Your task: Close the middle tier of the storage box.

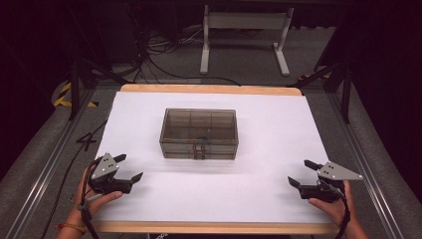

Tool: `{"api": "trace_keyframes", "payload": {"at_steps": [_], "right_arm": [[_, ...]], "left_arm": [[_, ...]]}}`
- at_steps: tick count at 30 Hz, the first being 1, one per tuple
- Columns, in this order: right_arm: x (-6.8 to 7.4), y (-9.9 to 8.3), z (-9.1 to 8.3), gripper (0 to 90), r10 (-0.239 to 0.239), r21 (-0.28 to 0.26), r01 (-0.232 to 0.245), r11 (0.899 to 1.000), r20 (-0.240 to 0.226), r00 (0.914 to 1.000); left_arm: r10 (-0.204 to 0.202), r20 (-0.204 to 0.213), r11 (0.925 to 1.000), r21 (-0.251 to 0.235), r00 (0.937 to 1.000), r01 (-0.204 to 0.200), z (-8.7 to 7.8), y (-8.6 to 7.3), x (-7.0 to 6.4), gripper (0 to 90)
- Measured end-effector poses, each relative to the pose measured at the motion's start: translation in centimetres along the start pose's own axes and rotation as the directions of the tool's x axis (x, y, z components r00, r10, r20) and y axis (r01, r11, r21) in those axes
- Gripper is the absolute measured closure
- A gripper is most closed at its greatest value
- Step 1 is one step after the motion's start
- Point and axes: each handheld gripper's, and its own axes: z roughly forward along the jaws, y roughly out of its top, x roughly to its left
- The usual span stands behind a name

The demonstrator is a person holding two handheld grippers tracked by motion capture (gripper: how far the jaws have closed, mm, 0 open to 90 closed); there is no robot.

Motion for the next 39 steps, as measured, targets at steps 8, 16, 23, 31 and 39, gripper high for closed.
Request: {"api": "trace_keyframes", "payload": {"at_steps": [8, 16, 23, 31, 39], "right_arm": [[-0.6, -1.8, -0.2, 12.1, 0.058, -0.04, -0.056, 0.998, 0.063, 0.9963], [-1.0, -2.0, -0.5, 8.4, 0.098, -0.068, -0.093, 0.993, 0.077, 0.9922], [-0.9, -2.1, -0.6, 8.8, 0.096, -0.078, -0.09, 0.993, 0.08, 0.9921], [-1.0, -1.9, -0.3, 6.5, 0.107, -0.052, -0.103, 0.993, 0.089, 0.9903], [-0.9, -1.9, -0.2, 6.9, 0.103, -0.043, -0.099, 0.994, 0.093, 0.9903]], "left_arm": [[-0.066, 0.009, 0.9929, -0.098, 0.9978, 0.067, -0.7, -1.2, 0.3, 9.3], [-0.084, 0.001, 0.9886, -0.125, 0.9964, 0.084, -0.9, -1.4, 0.3, 7.0], [-0.089, -0.001, 0.9876, -0.13, 0.996, 0.088, -1.0, -1.4, 0.3, 6.5], [-0.109, -0.017, 0.9861, -0.128, 0.9939, 0.106, -0.9, -1.4, 0.4, 5.2], [-0.115, -0.015, 0.9857, -0.125, 0.9932, 0.113, -0.9, -1.4, 0.5, 5.1]]}}
